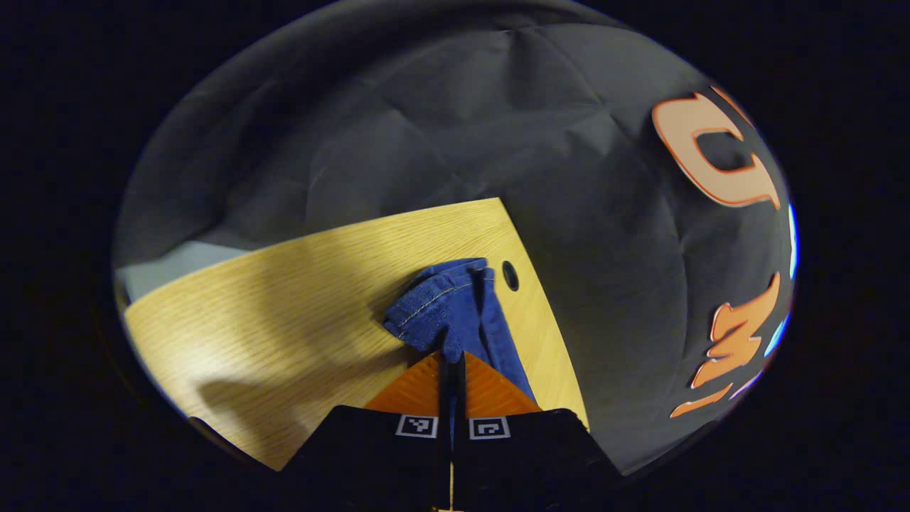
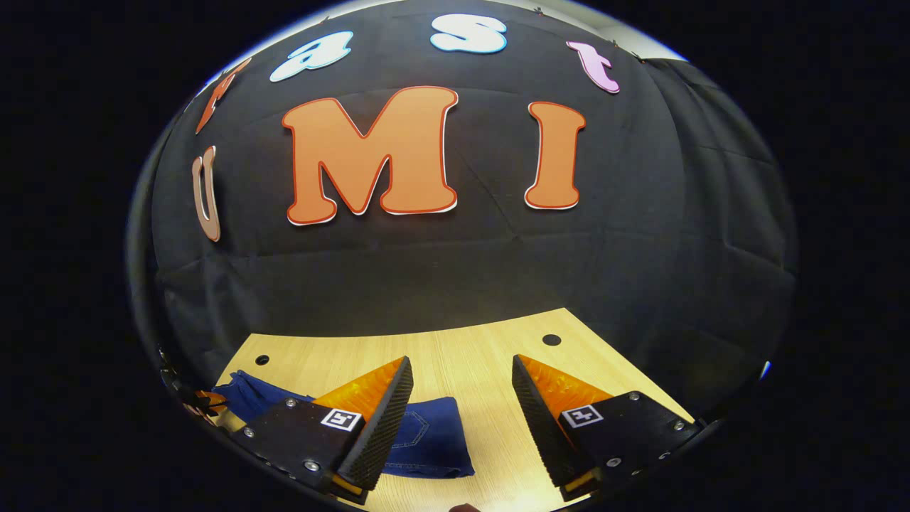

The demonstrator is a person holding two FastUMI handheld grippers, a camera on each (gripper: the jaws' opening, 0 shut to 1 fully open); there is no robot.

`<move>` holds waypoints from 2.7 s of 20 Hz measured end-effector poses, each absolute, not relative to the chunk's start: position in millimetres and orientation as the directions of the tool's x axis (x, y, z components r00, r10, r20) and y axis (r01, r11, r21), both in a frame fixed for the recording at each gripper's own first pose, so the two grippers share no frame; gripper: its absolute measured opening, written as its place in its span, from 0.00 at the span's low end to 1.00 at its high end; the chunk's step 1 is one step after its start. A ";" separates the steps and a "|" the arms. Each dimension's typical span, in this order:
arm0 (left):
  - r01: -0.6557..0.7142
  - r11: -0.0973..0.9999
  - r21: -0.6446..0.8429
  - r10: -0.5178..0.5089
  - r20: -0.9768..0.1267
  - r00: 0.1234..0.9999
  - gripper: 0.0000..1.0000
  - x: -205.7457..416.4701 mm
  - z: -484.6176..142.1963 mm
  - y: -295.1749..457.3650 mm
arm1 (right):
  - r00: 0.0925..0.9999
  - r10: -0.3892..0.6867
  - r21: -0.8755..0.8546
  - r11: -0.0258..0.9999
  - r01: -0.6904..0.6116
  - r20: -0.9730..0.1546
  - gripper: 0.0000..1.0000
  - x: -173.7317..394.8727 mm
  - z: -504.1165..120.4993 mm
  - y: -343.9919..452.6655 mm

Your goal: Grasp the waist and the cuffs of the jeans and fold them to make the two legs overlap; first hold the waist and fold one-third of the jeans toward the cuffs, then hold the cuffs and fold the remaining one-third in the same direction to finish folding.

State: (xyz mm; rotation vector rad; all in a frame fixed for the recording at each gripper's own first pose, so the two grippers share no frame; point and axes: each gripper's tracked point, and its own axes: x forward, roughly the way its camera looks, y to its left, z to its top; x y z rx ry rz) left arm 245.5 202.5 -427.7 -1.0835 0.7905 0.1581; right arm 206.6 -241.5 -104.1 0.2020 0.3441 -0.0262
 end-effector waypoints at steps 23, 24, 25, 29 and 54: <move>-0.011 0.692 -0.722 -0.393 -0.389 0.833 0.02 244.6 -166.5 15.4 | 0.961 0.153 0.220 0.970 -0.101 -0.231 0.87 228.2 -89.0 -261.1; 0.006 0.698 -0.716 -0.402 -0.385 0.831 0.02 244.3 -160.7 5.1 | 0.960 0.157 0.225 0.969 -0.104 -0.230 0.87 227.2 -90.2 -263.1; 0.028 0.699 -0.715 -0.422 -0.381 0.823 0.02 245.2 -157.4 -9.3 | 0.961 0.154 0.229 0.968 -0.100 -0.232 0.87 227.1 -91.9 -267.5; 0.092 0.712 -0.696 -0.486 -0.395 0.780 0.01 242.1 -148.1 -69.9 | 0.962 0.146 0.238 0.967 -0.089 -0.232 0.87 225.2 -97.9 -285.4; 0.476 0.804 -0.357 -0.586 -0.339 0.736 0.95 225.4 -86.0 -227.1 | 0.971 0.142 0.219 0.971 -0.099 -0.191 0.87 240.7 -98.1 -317.4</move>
